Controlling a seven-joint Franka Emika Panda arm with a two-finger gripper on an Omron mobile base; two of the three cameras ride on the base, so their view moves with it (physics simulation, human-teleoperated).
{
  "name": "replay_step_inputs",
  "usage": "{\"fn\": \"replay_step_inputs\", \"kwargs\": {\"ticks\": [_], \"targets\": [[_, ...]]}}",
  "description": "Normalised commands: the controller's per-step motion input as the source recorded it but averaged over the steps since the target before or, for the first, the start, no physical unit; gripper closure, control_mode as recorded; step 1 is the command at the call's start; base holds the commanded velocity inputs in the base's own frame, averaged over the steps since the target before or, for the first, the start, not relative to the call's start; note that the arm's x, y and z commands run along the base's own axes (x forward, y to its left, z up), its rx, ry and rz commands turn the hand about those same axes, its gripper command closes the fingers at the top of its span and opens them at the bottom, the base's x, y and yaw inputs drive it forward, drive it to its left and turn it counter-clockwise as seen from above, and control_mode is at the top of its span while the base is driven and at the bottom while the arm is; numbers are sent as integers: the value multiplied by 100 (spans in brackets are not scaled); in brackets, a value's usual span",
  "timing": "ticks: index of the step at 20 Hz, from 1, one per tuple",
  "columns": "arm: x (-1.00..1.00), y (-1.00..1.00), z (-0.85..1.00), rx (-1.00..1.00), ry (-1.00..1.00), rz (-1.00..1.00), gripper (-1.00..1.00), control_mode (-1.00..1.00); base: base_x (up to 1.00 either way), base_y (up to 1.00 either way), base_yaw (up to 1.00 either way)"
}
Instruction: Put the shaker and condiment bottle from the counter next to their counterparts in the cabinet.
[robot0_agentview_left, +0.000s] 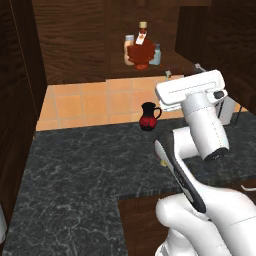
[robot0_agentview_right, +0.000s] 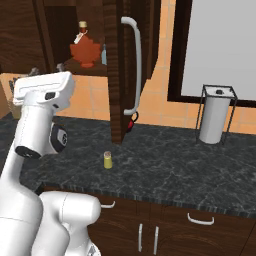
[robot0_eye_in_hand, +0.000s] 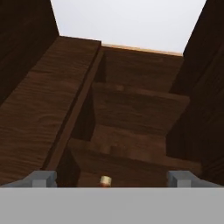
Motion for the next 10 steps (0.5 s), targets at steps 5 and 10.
{"fn": "replay_step_inputs", "kwargs": {"ticks": [5,10], "targets": [[-75,-15,-52,4,4,0,-100,-100,0,0,0],[-37,-5,-3,1,25,0,-100,-100,0,0,0]]}}
